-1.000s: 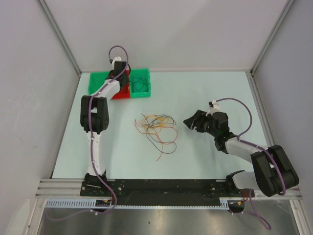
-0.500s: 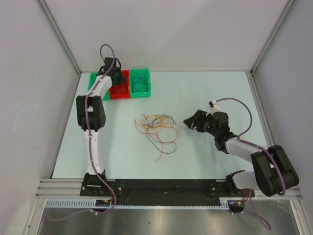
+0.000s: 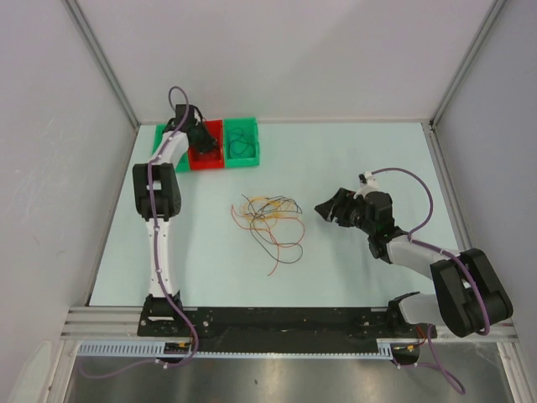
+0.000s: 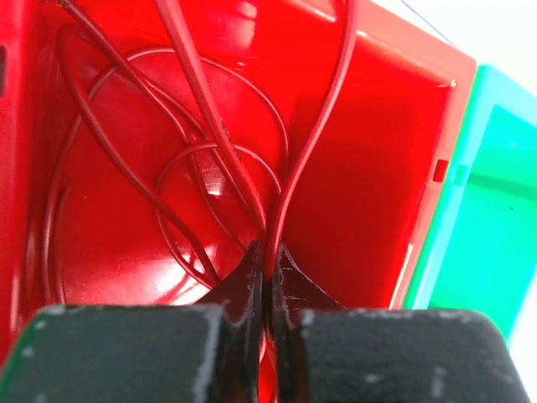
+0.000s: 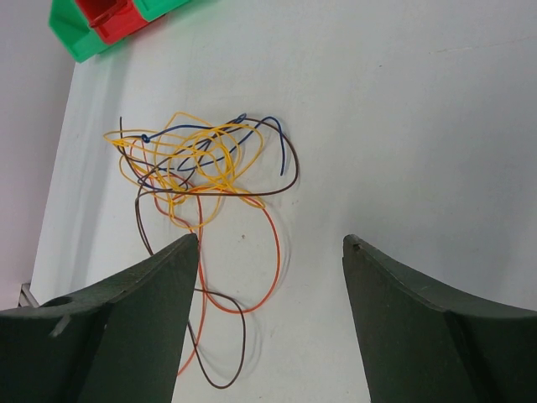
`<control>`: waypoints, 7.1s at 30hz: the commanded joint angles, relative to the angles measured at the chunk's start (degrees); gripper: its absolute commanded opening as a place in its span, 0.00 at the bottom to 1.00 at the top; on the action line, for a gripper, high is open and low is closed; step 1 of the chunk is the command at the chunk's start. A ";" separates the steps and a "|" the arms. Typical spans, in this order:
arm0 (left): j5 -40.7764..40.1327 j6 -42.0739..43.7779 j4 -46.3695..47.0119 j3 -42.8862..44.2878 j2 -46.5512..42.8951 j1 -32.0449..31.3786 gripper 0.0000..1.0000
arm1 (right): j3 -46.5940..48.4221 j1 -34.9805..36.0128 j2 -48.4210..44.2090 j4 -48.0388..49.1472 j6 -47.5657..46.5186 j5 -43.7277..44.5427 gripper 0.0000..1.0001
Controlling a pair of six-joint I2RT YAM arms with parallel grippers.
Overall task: Untangle the cables
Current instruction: Place the cable in the bin.
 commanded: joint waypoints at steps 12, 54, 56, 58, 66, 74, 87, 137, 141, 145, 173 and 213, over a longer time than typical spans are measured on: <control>1.43 -0.08 -2.16 1.04 -5.45 0.36 0.38 | -0.16 -0.39 0.06 2.85 0.26 -0.44 0.74; -4.29 15.82 -4.80 2.09 -13.27 -0.87 0.60 | -0.69 -0.39 -0.56 3.20 0.26 -0.44 0.73; -3.94 18.01 -5.15 3.05 -12.57 -1.05 0.59 | -0.69 -0.39 -0.38 3.28 0.35 -0.53 0.74; -3.32 19.08 -4.89 2.97 -11.78 -1.05 0.59 | -0.69 -0.39 -0.38 3.28 0.35 -0.53 0.74; -1.82 23.48 -4.36 3.41 -8.88 -1.31 0.60 | -0.69 -0.39 -0.21 3.46 0.44 -0.71 0.74; -1.30 23.91 -3.04 4.99 -5.72 -1.22 0.56 | -0.69 -0.39 -0.03 3.64 0.44 -0.80 0.74; 1.69 24.09 -2.52 5.61 -3.52 -1.22 0.52 | -0.52 -0.48 0.50 3.81 0.53 -1.23 0.74; -10.09 24.09 -10.33 2.27 -8.70 -0.61 0.00 | -0.52 -0.74 0.14 3.28 0.44 -1.41 0.74; -10.26 24.18 -11.65 2.18 -8.35 -0.69 0.00 | -0.52 -0.65 0.06 3.28 0.44 -1.41 0.73; -10.97 24.27 -14.11 2.88 -7.12 -0.69 0.00 | -0.52 -0.74 0.06 3.28 0.44 -1.41 0.74; -10.00 23.39 -17.46 7.10 -0.17 -0.69 0.18 | -0.60 -0.74 0.23 3.55 0.53 -1.50 0.74; -11.49 22.07 -10.60 11.85 -16.34 -0.52 0.73 | -0.52 -0.74 0.23 3.37 0.53 -1.59 0.74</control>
